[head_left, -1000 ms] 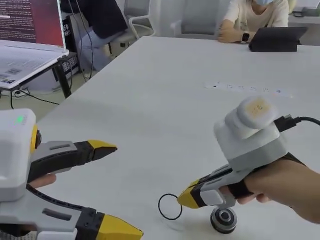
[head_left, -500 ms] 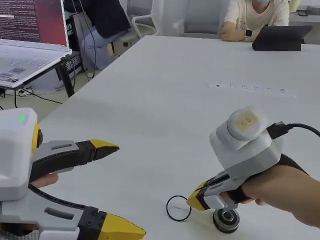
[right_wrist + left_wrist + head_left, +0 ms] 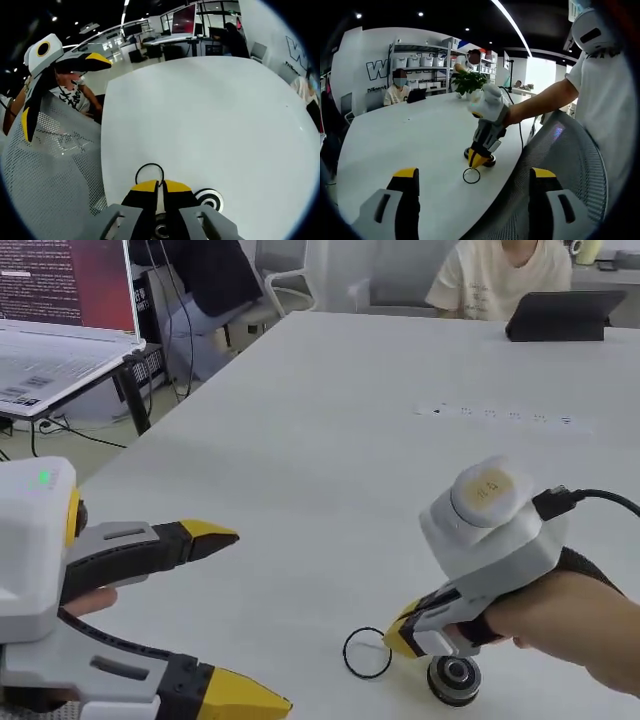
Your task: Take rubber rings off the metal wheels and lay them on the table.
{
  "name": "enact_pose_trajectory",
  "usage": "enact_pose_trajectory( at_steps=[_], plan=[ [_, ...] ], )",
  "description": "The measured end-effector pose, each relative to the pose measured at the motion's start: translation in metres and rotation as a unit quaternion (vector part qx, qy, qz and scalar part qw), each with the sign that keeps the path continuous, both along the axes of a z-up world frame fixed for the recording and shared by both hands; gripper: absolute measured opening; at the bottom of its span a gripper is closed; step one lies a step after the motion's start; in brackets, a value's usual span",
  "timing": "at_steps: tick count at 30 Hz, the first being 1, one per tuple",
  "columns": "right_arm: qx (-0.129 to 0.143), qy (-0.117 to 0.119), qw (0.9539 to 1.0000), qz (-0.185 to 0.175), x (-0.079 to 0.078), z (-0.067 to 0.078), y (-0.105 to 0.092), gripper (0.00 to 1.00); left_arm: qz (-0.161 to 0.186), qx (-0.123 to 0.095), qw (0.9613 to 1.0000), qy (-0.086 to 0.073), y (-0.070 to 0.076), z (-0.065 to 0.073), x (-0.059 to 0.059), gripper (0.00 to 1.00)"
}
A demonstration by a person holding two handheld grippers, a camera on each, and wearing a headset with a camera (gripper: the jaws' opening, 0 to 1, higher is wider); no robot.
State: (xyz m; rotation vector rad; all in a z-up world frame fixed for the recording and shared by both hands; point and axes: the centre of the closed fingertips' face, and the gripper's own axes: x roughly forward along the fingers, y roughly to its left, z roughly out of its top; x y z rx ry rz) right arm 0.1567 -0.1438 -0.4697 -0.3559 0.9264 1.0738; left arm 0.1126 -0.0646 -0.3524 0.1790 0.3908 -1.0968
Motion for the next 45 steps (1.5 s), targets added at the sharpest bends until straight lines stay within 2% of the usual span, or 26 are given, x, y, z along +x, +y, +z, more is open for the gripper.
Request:
enact_pose_trajectory(
  at_steps=[9,20,30,34,40,45],
  plan=[
    [0.003,-0.010,0.9999,0.005,-0.001,0.007,-0.003,0.02,-0.008,0.006,0.9999,0.004,-0.002,-0.003,-0.002,0.89],
    [0.021,-0.031,0.9992,0.016,-0.010,0.031,-0.005,0.02,-0.016,0.008,0.9998,0.007,-0.004,-0.004,-0.002,0.89],
    [0.041,-0.058,0.9969,0.032,-0.025,0.061,-0.007,0.04,-0.024,0.011,0.9996,0.007,-0.005,-0.004,-0.002,0.89],
    [0.059,-0.068,0.9954,0.035,-0.029,0.076,-0.009,0.05,-0.026,0.011,0.9996,0.006,-0.005,-0.003,-0.002,0.89],
    [0.081,-0.082,0.9929,0.028,-0.031,0.096,-0.016,0.07,-0.028,0.012,0.9995,0.003,-0.006,0.000,-0.002,0.89],
    [0.100,-0.093,0.9906,0.016,-0.028,0.108,-0.029,0.09,-0.032,0.010,0.9994,0.000,-0.009,0.002,-0.001,0.89]
  ],
)
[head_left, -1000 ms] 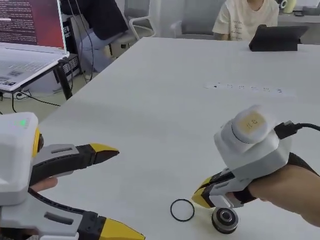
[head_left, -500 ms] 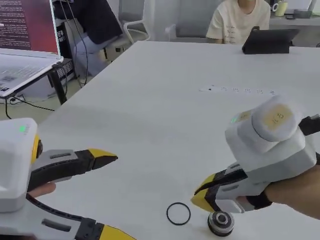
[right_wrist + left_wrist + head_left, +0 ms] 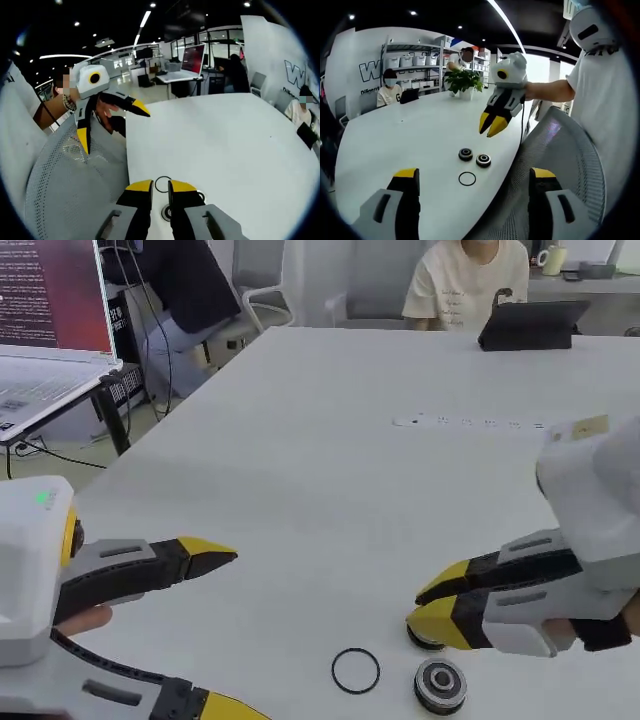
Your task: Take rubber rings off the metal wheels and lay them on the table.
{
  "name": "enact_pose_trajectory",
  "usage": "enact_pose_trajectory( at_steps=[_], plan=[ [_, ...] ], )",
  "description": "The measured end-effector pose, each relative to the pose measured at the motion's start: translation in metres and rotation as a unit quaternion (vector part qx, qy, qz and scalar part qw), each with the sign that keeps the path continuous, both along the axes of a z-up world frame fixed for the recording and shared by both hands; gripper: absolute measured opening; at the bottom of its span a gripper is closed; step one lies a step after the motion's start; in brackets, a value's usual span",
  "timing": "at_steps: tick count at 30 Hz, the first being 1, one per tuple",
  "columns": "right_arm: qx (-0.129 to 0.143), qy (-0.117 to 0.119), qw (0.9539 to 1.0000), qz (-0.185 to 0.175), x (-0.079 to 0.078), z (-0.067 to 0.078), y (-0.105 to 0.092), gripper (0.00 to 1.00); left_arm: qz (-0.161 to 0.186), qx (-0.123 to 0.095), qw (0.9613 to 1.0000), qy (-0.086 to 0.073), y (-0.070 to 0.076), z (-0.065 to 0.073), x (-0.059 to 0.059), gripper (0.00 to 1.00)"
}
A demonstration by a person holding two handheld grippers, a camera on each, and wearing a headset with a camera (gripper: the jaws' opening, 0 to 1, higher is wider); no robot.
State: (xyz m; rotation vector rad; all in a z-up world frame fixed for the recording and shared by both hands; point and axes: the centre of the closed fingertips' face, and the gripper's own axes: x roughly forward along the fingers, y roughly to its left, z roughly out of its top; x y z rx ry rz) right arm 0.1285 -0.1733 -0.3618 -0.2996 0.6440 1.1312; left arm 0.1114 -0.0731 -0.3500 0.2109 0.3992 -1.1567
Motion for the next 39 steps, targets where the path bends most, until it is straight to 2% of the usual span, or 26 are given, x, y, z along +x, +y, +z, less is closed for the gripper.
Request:
enact_pose_trajectory(
  at_steps=[5,12,18,22,25,31,34,39],
  plan=[
    [0.007,-0.017,0.9996,-0.020,0.007,0.007,-0.019,0.12,-0.006,0.002,1.0000,-0.004,-0.003,0.001,0.001,0.88],
    [0.030,-0.012,0.9980,-0.055,0.012,0.005,-0.043,0.14,-0.014,0.005,0.9999,-0.007,-0.008,0.004,-0.001,0.88],
    [0.042,-0.001,0.9961,-0.078,0.007,-0.010,-0.059,0.18,-0.023,0.002,0.9996,-0.019,-0.017,0.016,-0.001,0.88],
    [0.047,0.011,0.9948,-0.090,0.002,-0.022,-0.064,0.19,-0.027,-0.017,0.9993,-0.021,-0.029,0.028,-0.002,0.88],
    [0.048,0.019,0.9942,-0.094,-0.002,-0.030,-0.066,0.20,-0.033,-0.019,0.9988,-0.030,-0.036,0.035,-0.001,0.86],
    [0.054,0.035,0.9935,-0.093,-0.012,-0.043,-0.065,0.22,-0.053,-0.025,0.9975,-0.040,-0.049,0.041,0.001,0.85],
    [0.049,0.040,0.9947,-0.081,-0.017,-0.048,-0.065,0.25,-0.066,-0.019,0.9963,-0.052,-0.055,0.044,0.002,0.82],
    [0.046,0.045,0.9949,-0.078,-0.018,-0.053,-0.067,0.26,-0.083,-0.021,0.9943,-0.063,-0.067,0.049,0.003,0.79]
  ],
)
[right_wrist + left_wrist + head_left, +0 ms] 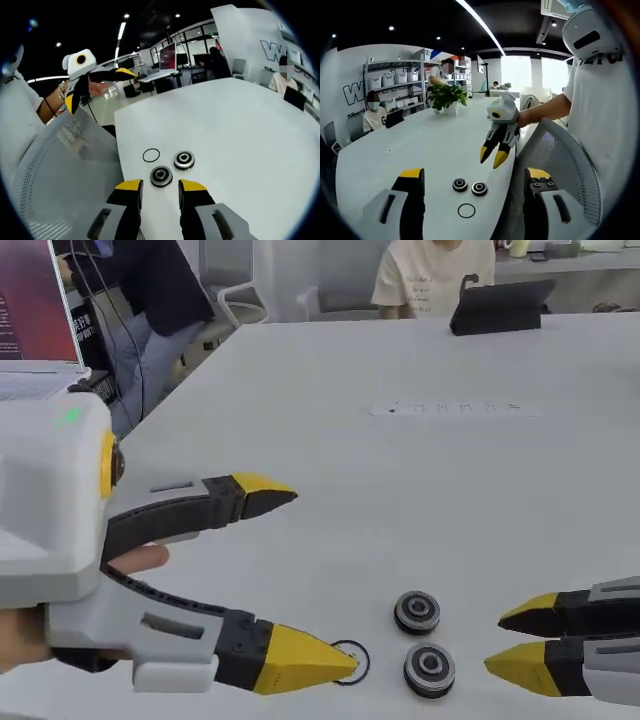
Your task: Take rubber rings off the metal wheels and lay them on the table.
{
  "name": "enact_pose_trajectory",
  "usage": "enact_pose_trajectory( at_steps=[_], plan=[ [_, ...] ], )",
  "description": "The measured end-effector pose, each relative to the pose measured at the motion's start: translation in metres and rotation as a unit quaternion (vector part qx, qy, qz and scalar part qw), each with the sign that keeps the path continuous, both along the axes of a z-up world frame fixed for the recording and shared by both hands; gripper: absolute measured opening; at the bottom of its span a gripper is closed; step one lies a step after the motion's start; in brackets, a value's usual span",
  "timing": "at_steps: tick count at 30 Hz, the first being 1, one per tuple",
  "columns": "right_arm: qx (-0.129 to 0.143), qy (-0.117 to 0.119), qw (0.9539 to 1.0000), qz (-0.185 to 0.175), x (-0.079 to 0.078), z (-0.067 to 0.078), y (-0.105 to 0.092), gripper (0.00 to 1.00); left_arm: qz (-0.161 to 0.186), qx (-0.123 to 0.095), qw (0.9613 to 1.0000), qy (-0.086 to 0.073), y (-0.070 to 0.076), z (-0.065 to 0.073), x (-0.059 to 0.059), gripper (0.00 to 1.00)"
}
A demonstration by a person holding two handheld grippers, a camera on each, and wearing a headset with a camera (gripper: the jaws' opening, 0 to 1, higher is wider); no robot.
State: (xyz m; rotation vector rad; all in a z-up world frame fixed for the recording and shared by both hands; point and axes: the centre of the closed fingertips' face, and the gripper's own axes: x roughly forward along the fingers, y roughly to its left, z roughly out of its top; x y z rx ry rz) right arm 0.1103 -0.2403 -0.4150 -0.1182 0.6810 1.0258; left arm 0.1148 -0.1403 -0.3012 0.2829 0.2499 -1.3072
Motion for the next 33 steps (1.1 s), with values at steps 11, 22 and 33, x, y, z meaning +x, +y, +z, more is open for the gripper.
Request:
enact_pose_trajectory(
  at_steps=[11,22,33],
  plan=[
    [-0.003,-0.003,1.0000,0.009,0.006,-0.002,0.002,0.27,-0.032,0.000,0.9994,-0.017,-0.027,0.007,0.011,0.70],
    [-0.028,-0.012,0.9985,0.046,0.011,-0.009,0.014,0.27,-0.081,-0.024,0.9964,-0.009,-0.061,0.001,0.018,0.55],
    [-0.062,-0.010,0.9939,0.090,0.009,-0.029,0.020,0.27,-0.117,-0.009,0.9921,-0.046,-0.090,-0.025,0.020,0.34]
  ],
)
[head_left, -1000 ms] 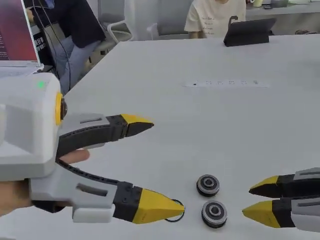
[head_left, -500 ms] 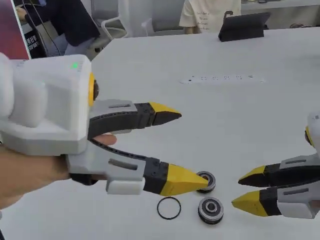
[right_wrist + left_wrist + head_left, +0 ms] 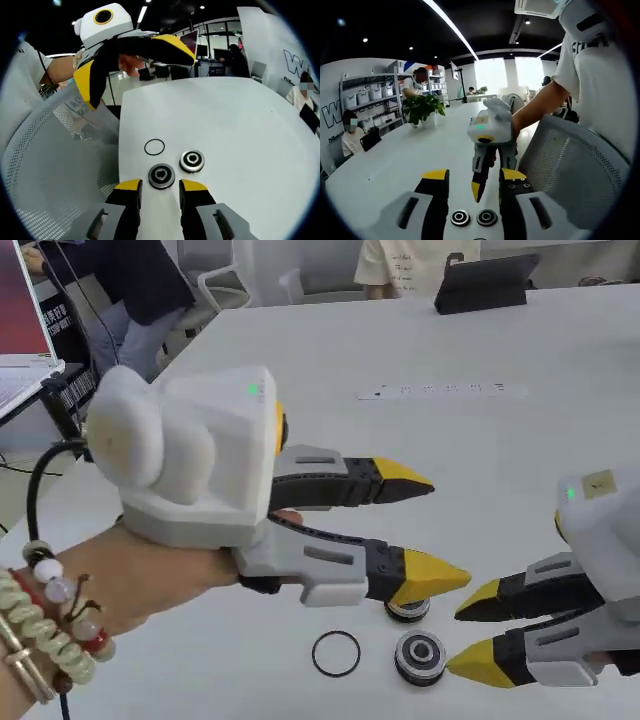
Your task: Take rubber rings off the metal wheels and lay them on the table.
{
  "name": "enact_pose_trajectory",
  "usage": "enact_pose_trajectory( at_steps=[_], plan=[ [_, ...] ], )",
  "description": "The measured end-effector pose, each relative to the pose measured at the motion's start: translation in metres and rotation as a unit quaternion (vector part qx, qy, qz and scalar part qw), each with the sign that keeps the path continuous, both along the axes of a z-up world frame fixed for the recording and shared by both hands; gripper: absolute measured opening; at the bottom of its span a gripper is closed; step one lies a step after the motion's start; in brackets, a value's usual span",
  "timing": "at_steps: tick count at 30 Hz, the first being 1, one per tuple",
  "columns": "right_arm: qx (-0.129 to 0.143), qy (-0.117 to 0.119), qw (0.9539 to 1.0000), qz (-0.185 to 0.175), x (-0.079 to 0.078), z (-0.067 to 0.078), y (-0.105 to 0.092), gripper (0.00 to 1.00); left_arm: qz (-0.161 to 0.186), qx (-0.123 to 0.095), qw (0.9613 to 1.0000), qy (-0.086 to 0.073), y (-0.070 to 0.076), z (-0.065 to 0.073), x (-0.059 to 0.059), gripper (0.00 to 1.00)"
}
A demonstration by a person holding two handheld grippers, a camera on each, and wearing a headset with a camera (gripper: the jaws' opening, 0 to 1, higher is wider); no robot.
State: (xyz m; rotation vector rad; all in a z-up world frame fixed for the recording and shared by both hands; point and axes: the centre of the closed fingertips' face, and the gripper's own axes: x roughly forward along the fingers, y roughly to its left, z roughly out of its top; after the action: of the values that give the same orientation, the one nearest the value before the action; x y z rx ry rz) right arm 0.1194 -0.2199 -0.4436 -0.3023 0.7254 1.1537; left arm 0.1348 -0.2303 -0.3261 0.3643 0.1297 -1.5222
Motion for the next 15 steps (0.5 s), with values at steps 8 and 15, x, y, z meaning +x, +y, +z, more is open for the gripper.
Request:
enact_pose_trajectory(
  at_steps=[8,15],
  plan=[
    [-0.010,-0.001,0.9999,0.012,-0.002,-0.011,0.004,0.27,0.000,0.042,0.9988,0.026,0.000,-0.045,0.003,0.29],
    [-0.006,0.002,1.0000,0.006,-0.003,-0.019,0.007,0.28,0.018,0.078,0.9952,0.056,0.010,-0.082,0.007,0.27]
  ],
)
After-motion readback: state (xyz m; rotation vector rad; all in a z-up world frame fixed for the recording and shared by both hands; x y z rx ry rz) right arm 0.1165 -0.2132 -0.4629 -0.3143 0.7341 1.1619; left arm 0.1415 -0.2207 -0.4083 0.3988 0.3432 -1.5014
